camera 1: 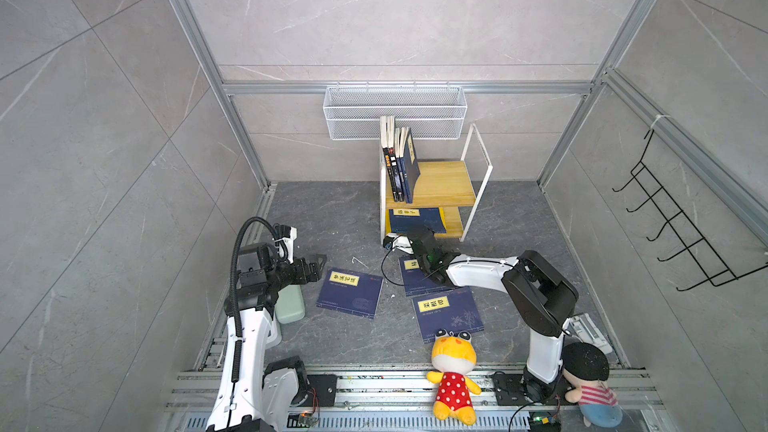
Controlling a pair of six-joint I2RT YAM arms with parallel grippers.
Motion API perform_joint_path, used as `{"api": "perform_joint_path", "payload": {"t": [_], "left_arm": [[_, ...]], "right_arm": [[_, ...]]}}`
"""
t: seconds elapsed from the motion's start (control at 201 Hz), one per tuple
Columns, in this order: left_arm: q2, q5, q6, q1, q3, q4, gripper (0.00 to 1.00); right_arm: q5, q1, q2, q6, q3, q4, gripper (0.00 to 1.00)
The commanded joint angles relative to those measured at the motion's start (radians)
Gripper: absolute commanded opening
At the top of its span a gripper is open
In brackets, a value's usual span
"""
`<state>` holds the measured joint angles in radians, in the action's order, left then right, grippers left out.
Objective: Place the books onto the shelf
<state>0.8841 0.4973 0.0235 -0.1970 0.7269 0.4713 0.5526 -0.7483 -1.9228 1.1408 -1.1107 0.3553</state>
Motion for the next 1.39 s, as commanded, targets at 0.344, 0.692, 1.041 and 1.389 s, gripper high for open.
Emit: {"api": "perform_joint_path", "payload": {"t": [0.344,0.692,1.041,1.389], "left_arm": [[0.007,0.014,0.012,-0.007,0.022,-0.018,1.00],[0.023,-0.005,0.011,-0.010,0.038,-0.013,1.00],[0.019,0.006,0.018,-0.015,0.027,-0.021,1.00],[0.027,0.009,0.017,-0.016,0.030,-0.021,1.00]], "right_arm": [[-0.217,0.056,-0.021,-0.147,-0.173,-0.355,0.16],[-0.249,0.059,-0.002,-0.119,-0.212,-0.470,0.53],[-0.351,0.097,0.013,-0.175,-0.258,-0.570,0.58],[-0.382,0.119,-0.053,-0.182,-0.319,-0.614,0.57]]}}
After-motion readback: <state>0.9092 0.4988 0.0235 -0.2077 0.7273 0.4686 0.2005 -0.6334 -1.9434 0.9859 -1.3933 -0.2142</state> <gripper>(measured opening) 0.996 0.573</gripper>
